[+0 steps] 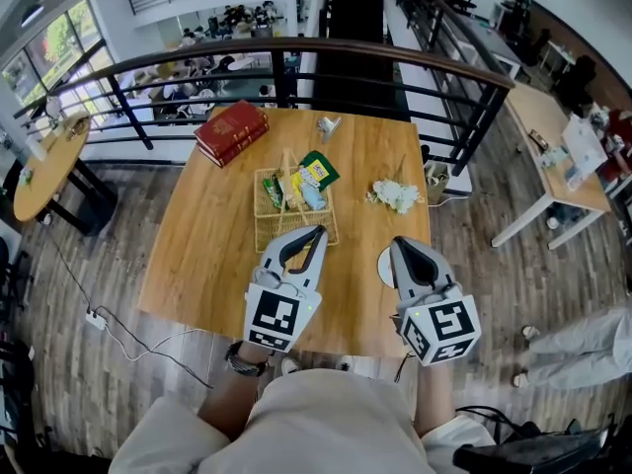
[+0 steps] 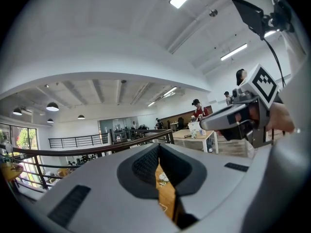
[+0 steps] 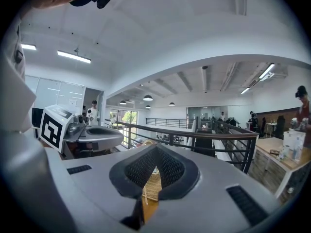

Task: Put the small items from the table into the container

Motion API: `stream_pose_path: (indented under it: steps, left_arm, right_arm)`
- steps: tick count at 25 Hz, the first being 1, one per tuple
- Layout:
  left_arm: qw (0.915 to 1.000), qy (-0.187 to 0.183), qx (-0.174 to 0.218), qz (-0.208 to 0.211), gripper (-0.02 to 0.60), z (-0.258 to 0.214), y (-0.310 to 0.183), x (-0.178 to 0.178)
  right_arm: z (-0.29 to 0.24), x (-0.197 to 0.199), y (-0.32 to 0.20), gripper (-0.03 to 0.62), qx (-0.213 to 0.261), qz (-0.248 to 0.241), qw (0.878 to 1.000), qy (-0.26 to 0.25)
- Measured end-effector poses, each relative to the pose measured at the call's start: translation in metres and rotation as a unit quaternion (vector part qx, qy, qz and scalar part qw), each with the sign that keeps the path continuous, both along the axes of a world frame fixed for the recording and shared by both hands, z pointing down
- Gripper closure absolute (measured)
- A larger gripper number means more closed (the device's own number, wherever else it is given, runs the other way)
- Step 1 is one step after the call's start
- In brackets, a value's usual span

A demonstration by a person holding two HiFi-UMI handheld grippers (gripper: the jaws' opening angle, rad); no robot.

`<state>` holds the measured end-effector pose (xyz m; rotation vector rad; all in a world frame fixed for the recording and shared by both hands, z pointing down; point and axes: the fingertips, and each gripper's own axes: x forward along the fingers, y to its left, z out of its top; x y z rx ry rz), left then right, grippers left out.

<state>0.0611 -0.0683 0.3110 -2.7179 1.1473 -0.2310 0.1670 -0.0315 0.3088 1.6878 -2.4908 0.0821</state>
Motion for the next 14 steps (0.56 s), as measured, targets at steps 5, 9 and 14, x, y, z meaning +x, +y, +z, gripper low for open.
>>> stream_pose_path:
  steps: [5,9,14]
  left_arm:
    - [1.0000,0.000,-0.002,-0.002,0.574,0.0020,-0.0014,-0.0034]
    - [1.0000,0.000,-0.001,-0.003,0.574,0.0005,-0.0028,-0.0051]
    - [1.0000,0.000,0.000,-0.003,0.574,0.0009,-0.0061,-0.0067]
  right_arm:
    - [-0.0013,-0.0038,-0.0036,0.580,0.001,-0.004,1.000,0.003]
    - [-0.0014,-0.0060,-0.0060,0.580,0.000,-0.007,1.000,0.006]
    - [0.0018,-0.0089,-0.0099,0.580,-0.001,-0.010,1.000,0.009]
